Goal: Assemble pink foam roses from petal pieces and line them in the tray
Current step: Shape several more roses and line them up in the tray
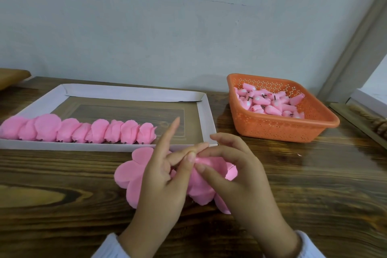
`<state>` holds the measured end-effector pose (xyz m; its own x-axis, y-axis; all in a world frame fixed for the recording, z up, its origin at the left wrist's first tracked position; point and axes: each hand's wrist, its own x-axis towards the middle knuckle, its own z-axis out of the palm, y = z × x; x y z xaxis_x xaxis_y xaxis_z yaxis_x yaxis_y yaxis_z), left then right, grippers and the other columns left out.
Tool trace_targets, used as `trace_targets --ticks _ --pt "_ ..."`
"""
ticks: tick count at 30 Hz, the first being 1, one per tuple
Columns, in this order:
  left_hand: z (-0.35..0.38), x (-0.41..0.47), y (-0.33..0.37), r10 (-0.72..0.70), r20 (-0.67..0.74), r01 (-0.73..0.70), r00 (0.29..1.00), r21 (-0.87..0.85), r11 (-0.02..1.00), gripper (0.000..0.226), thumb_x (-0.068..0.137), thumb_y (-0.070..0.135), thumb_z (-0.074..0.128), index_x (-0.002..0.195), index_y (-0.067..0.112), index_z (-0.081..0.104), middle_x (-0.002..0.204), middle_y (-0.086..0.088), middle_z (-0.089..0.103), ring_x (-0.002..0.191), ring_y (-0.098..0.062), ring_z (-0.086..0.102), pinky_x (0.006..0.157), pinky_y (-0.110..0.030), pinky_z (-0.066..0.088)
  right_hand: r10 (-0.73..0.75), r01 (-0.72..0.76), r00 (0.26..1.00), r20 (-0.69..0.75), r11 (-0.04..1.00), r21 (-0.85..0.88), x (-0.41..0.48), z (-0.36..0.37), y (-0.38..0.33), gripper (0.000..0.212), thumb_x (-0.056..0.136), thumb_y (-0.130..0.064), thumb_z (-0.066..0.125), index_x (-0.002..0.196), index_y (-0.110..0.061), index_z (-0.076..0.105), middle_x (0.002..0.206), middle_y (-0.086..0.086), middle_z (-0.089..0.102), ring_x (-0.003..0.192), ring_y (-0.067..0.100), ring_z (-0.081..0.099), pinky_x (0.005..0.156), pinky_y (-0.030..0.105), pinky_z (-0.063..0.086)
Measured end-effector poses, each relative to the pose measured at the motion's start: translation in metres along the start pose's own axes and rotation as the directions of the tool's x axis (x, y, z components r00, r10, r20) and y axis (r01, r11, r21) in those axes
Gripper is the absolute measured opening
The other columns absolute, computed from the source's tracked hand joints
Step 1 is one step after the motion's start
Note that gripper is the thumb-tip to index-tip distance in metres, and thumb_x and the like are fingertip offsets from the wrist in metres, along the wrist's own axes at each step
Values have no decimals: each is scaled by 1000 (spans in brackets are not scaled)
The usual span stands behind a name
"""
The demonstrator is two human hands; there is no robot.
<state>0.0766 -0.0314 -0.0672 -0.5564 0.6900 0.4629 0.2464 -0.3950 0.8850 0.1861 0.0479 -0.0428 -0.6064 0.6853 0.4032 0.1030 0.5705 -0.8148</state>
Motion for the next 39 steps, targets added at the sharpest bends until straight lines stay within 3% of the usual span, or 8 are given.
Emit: trace_targets --ticks 6,9,18,23,28,32,36,39 --pt "-2 1 -3 34 88 -27 996 -73 997 52 90 15 54 135 34 38 100 7 75 118 -3 57 95 -9 40 42 -72 992 123 963 258 2 -1 2 19 83 -7 72 91 -23 79 113 -12 64 117 4 56 96 26 46" --pt "-2 1 -6 36 129 -23 991 -97 995 48 90 18 55 134 34 43 103 3 74 122 -9 56 103 -22 40 18 -79 982 187 944 320 3 -4 2 21 83 -5 72 93 -22 79 112 -12 66 119 4 55 97 24 45" --pt "0 1 -3 41 162 -23 986 -107 994 46 87 25 53 133 30 46 98 4 75 100 -7 67 84 -11 47 35 -61 995 98 960 272 1 -2 2 13 71 -13 78 82 -19 76 118 -4 65 128 -2 45 108 41 38" --pt "1 1 -2 24 193 1 981 -129 992 46 89 21 54 132 33 46 98 2 75 111 -10 63 93 -13 44 30 -60 989 148 978 198 1 -6 0 8 75 -12 78 79 -18 77 107 -13 68 127 -2 46 103 31 40" --pt "7 -3 -1 3 206 28 978 -147 989 44 87 20 57 129 30 51 95 -2 76 100 -13 68 90 -14 46 -12 3 988 153 998 57 -3 3 -5 22 79 -10 72 80 -31 78 107 -26 65 116 2 56 92 27 45" --pt "0 -2 3 16 189 8 982 -122 993 57 81 28 69 133 41 49 119 3 69 114 -19 62 94 -23 47 45 -57 987 157 996 74 -1 -2 -3 20 75 -10 77 73 -30 79 114 -25 61 114 -1 55 84 9 41" --pt "-14 3 6 83 280 -107 957 69 992 80 73 28 73 140 42 33 128 6 61 129 -17 48 103 -37 43 3 -6 990 139 1000 22 2 -9 -1 23 71 -17 82 69 -38 76 125 -36 49 133 -8 32 102 8 26" --pt "-19 6 5 33 390 -70 920 81 994 93 71 22 74 144 43 21 122 6 63 122 -17 55 98 -25 44 -46 48 976 212 999 -2 2 -12 -1 14 69 -29 83 75 -39 76 136 -40 36 140 -6 20 110 22 22"
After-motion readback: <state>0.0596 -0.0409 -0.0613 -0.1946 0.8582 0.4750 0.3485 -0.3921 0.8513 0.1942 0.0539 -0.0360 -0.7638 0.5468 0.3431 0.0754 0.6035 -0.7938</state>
